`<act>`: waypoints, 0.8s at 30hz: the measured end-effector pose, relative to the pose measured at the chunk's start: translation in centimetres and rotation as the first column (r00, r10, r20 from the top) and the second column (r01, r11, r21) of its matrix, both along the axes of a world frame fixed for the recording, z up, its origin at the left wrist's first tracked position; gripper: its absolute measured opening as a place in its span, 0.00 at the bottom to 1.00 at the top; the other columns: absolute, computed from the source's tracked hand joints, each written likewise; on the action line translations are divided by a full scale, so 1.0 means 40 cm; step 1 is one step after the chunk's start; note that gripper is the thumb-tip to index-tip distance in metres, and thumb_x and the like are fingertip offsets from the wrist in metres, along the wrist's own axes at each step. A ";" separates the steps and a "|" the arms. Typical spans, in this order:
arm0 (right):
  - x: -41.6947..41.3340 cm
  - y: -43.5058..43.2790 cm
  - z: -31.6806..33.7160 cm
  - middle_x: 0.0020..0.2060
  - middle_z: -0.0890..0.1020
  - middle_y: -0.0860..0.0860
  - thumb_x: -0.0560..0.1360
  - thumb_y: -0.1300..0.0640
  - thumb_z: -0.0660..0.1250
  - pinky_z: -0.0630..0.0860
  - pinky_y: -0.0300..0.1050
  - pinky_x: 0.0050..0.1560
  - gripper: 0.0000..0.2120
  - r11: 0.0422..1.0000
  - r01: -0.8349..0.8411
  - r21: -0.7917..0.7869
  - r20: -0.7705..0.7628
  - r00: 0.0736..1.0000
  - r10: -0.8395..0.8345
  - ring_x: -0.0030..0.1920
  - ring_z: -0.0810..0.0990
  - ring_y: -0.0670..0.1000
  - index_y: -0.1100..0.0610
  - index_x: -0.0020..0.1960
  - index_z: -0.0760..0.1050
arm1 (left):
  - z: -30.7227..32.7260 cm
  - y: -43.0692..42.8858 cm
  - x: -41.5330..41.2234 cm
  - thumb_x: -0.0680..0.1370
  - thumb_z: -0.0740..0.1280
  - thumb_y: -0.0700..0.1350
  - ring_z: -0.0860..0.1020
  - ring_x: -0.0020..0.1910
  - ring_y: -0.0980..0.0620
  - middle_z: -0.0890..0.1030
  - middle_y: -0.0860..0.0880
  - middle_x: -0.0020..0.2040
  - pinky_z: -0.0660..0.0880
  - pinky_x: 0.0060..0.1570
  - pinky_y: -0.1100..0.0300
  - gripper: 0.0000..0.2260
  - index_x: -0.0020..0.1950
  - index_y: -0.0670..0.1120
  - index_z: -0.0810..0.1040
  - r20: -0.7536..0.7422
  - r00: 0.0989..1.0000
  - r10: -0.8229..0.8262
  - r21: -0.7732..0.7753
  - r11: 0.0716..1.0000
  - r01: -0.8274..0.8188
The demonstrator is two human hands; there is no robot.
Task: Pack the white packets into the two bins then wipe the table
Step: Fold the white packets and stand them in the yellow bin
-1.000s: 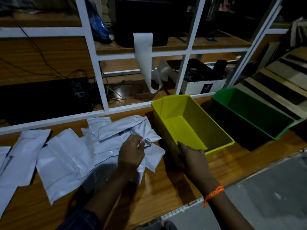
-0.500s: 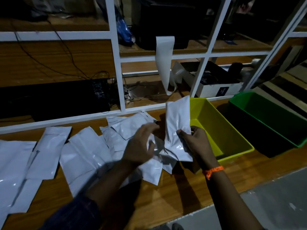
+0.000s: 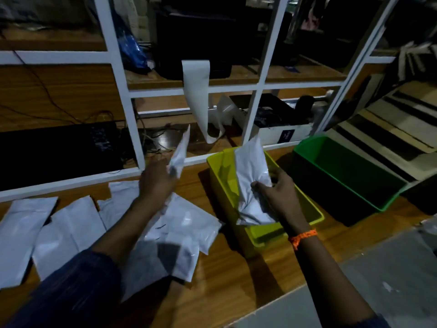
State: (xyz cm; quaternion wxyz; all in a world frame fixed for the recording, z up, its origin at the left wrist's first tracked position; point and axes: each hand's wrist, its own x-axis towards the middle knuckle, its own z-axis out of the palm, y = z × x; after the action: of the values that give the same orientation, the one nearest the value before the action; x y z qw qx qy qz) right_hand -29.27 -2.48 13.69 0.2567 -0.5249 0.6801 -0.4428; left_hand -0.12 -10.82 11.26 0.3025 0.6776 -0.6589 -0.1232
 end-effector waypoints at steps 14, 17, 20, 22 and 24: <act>-0.087 -0.110 -0.086 0.50 0.81 0.58 0.81 0.49 0.63 0.75 0.53 0.46 0.08 0.863 -0.262 0.432 0.141 0.965 0.222 0.49 0.80 0.58 0.52 0.51 0.78 | 0.042 0.075 -0.505 0.80 0.66 0.46 0.82 0.53 0.37 0.78 0.34 0.60 0.78 0.31 0.54 0.34 0.78 0.35 0.53 -0.267 0.962 -0.052 0.550 0.811 0.196; -0.082 -0.112 -0.103 0.56 0.80 0.56 0.79 0.44 0.61 0.77 0.52 0.47 0.18 0.728 -0.285 0.623 0.132 0.956 0.262 0.56 0.79 0.58 0.56 0.58 0.76 | 0.042 0.083 -0.495 0.81 0.62 0.42 0.83 0.47 0.34 0.80 0.35 0.43 0.74 0.24 0.59 0.11 0.51 0.34 0.77 -0.309 0.949 -0.068 0.592 0.767 0.248; -0.068 -0.116 -0.112 0.57 0.80 0.56 0.62 0.35 0.70 0.77 0.49 0.44 0.38 0.630 -0.297 0.718 0.021 0.914 0.406 0.56 0.80 0.57 0.57 0.65 0.74 | 0.046 0.080 -0.461 0.79 0.62 0.41 0.83 0.46 0.37 0.83 0.36 0.49 0.81 0.41 0.51 0.08 0.47 0.38 0.78 -0.179 0.953 -0.246 0.482 0.822 0.303; -0.060 -0.136 -0.150 0.46 0.80 0.58 0.57 0.31 0.73 0.72 0.47 0.36 0.42 0.561 -0.305 0.769 -0.067 0.835 0.546 0.44 0.80 0.55 0.64 0.55 0.76 | 0.029 0.094 -0.414 0.81 0.62 0.44 0.81 0.49 0.40 0.83 0.41 0.52 0.80 0.48 0.50 0.10 0.56 0.42 0.81 -0.169 0.928 -0.333 0.315 0.874 0.371; -0.042 -0.156 -0.204 0.42 0.78 0.58 0.63 0.35 0.74 0.71 0.47 0.35 0.33 0.544 -0.324 0.774 -0.101 0.786 0.610 0.38 0.77 0.55 0.62 0.50 0.73 | -0.010 0.124 -0.354 0.82 0.62 0.47 0.81 0.51 0.45 0.84 0.45 0.52 0.78 0.49 0.52 0.11 0.59 0.47 0.81 -0.240 0.902 -0.359 0.136 0.908 0.397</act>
State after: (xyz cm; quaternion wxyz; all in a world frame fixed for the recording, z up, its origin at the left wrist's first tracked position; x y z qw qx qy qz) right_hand -30.93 -8.73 5.54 0.4228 -0.6159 0.6627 0.0520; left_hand -14.27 -5.84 10.87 0.2771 0.5442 -0.7287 -0.3098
